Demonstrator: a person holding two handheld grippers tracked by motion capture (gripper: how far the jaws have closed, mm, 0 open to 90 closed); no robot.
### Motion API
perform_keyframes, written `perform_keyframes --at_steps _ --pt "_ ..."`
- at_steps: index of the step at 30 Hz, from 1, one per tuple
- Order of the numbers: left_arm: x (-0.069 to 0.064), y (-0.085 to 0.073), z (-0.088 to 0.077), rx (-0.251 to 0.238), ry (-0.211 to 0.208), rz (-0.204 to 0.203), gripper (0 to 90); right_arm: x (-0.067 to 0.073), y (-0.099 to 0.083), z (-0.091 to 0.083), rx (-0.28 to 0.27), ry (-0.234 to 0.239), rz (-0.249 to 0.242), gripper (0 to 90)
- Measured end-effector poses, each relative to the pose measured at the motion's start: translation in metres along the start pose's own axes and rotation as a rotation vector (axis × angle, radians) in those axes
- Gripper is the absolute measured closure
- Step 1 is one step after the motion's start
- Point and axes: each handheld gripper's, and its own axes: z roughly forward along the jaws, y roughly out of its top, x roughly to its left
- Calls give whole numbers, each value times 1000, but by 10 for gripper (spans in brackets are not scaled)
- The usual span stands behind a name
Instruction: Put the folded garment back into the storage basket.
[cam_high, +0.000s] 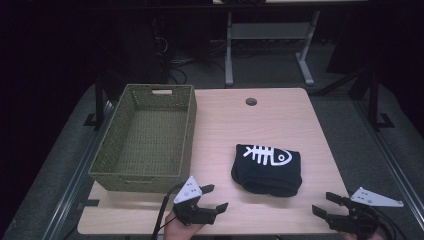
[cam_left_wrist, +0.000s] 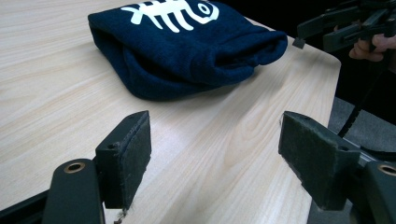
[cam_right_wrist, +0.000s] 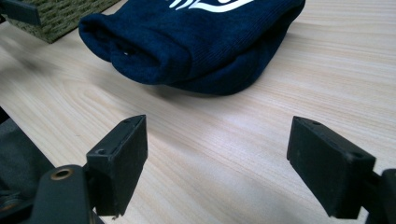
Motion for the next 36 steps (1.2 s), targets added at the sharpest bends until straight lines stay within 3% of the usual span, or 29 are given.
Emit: perform_keyframes --at_steps 11,21,27,32,36 --pt "-4 7 15 4 -17 10 254 -1 14 1 -4 7 2 160" --pt "3 30 27 -28 -22 5 254 -4 33 6 -12 37 -6 148" --pt "3 36 32 -19 -24 21 254 -5 40 11 -13 48 0 148" --pt "5 44 41 -20 -22 15 254 -6 51 15 -19 35 -5 148" --pt "10 50 49 -19 -8 5 253 -9 60 21 -22 52 -4 146"
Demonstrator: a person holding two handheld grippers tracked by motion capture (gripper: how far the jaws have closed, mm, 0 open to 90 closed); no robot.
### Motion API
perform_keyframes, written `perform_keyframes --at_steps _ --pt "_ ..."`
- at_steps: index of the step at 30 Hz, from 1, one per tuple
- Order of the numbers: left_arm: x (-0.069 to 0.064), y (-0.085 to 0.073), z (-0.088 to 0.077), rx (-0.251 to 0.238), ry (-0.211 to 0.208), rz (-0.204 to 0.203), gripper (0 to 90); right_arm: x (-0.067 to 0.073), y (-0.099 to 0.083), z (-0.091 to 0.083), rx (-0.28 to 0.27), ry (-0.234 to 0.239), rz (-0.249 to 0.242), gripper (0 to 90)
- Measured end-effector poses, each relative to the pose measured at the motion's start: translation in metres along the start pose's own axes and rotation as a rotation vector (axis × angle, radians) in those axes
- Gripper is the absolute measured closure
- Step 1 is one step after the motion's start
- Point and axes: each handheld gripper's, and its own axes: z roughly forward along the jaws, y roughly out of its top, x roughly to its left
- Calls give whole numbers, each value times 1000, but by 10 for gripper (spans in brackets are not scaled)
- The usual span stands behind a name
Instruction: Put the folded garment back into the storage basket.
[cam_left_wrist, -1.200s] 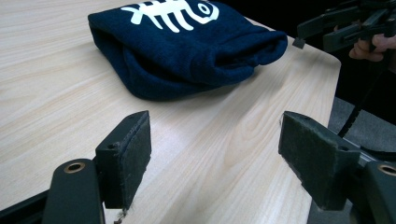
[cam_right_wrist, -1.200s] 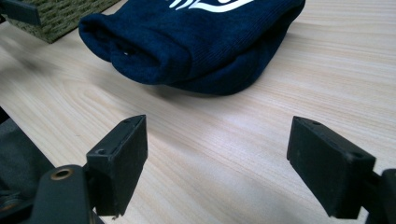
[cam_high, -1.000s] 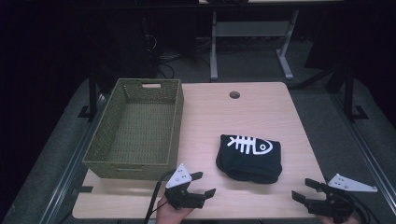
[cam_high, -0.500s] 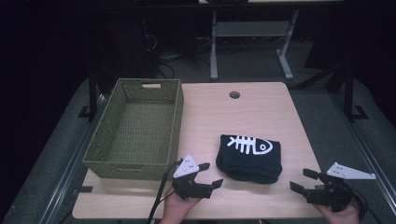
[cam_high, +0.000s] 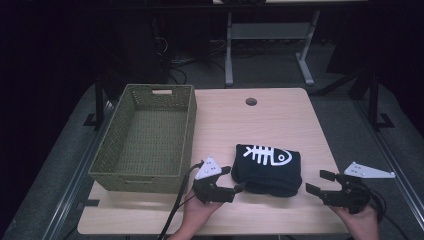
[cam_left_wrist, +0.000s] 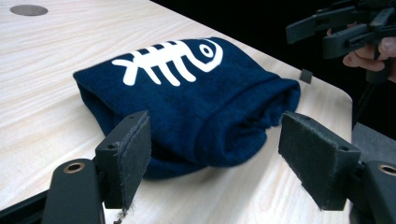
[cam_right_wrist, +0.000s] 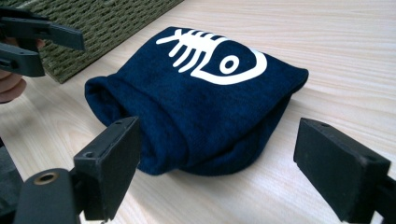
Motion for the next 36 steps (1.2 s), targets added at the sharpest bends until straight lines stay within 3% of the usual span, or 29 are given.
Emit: perform_keyframes --at_steps 13,18,22,23,24,28,36 --pt "16 12 16 -7 39 -58 250 -5 13 19 42 -7 16 147" --pt "21 18 27 19 63 -71 250 -7 22 29 61 -8 6 147" --pt "28 19 38 53 93 -132 251 -12 24 38 81 -9 20 150" --pt "28 19 38 53 93 -132 251 -12 24 38 81 -9 20 150" --pt "31 19 43 71 99 -164 251 -17 24 43 83 -22 31 154" --pt "38 16 52 107 119 -189 251 -21 20 53 106 -27 56 164" --pt "46 11 64 147 118 -231 253 -26 7 70 111 -22 103 213"
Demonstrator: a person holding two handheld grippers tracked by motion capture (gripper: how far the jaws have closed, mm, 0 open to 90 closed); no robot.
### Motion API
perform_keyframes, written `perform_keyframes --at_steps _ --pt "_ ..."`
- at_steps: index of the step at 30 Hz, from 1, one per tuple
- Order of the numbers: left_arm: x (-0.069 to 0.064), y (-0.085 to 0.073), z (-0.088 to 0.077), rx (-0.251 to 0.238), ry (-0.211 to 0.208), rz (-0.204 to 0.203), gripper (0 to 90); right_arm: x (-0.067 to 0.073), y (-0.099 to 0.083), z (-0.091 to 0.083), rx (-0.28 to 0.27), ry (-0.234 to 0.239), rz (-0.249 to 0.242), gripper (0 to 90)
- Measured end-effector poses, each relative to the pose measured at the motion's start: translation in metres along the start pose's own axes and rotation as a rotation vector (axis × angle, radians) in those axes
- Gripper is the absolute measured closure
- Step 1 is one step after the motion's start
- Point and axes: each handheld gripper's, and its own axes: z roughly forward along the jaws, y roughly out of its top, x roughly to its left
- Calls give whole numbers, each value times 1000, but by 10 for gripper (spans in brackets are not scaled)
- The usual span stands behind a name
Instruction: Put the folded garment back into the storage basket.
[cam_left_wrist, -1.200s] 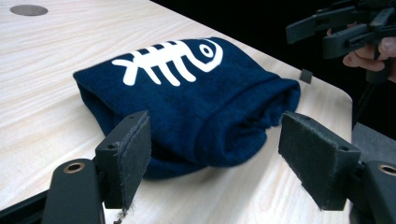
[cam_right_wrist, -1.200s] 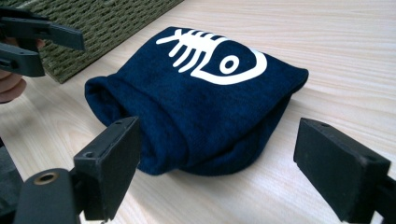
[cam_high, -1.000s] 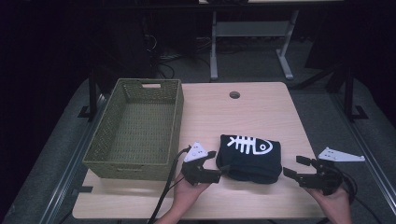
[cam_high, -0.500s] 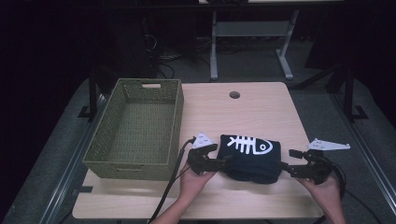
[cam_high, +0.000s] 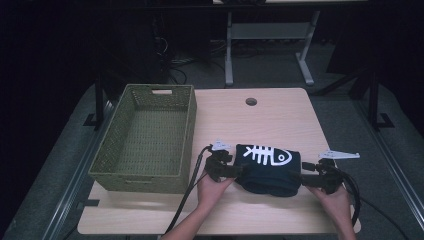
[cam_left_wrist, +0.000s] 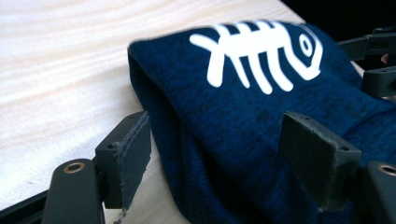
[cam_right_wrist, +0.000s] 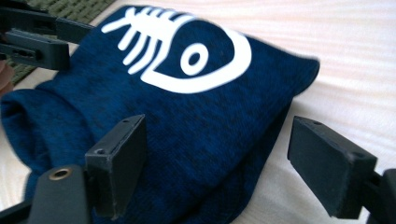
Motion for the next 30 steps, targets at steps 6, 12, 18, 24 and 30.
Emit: perform_keyframes --at_steps 6,12,18,24,30 --pt "7 0 8 39 -14 -36 259 -1 -3 1 -13 -11 16 249" --pt "8 -2 13 72 -35 -50 296 -1 -6 9 26 -24 48 303" --pt "7 -5 15 75 -55 -44 352 2 -7 12 41 -32 47 391" --pt "7 -6 15 81 -104 -62 535 8 -9 14 55 -22 28 607" --pt "6 -6 13 61 -132 -63 667 11 -9 11 42 4 31 709"
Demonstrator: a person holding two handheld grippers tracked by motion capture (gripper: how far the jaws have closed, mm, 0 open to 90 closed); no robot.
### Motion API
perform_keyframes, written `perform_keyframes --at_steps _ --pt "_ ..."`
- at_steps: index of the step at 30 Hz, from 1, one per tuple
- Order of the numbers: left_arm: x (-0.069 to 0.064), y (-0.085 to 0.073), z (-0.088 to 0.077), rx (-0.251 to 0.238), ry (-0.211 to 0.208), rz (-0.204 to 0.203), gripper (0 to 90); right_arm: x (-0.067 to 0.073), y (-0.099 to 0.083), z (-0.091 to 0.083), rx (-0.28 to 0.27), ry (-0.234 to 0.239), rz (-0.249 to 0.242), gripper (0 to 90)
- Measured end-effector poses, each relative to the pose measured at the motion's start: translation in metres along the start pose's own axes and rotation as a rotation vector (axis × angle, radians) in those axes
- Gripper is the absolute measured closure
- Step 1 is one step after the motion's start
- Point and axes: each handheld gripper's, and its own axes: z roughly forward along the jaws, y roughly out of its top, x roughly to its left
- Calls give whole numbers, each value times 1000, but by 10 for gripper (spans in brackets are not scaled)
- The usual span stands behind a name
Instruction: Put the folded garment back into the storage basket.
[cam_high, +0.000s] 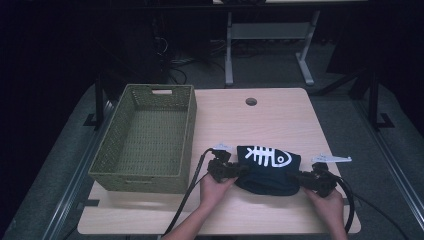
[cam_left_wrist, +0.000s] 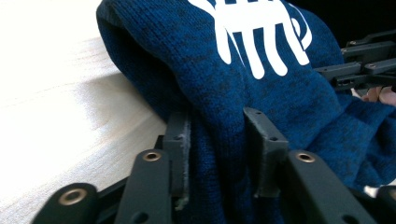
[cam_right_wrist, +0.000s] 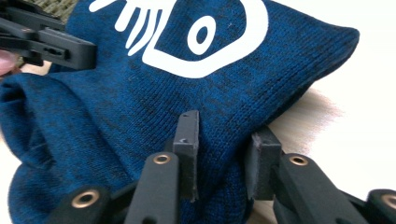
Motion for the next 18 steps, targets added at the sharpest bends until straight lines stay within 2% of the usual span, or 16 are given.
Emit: perform_keyframes --at_steps 11,18 --pt "-9 5 -17 -10 -19 20 695 16 6 -14 -30 30 -10 717" --pt "-20 11 -35 -54 -38 36 695 25 16 -29 -65 47 -17 717"
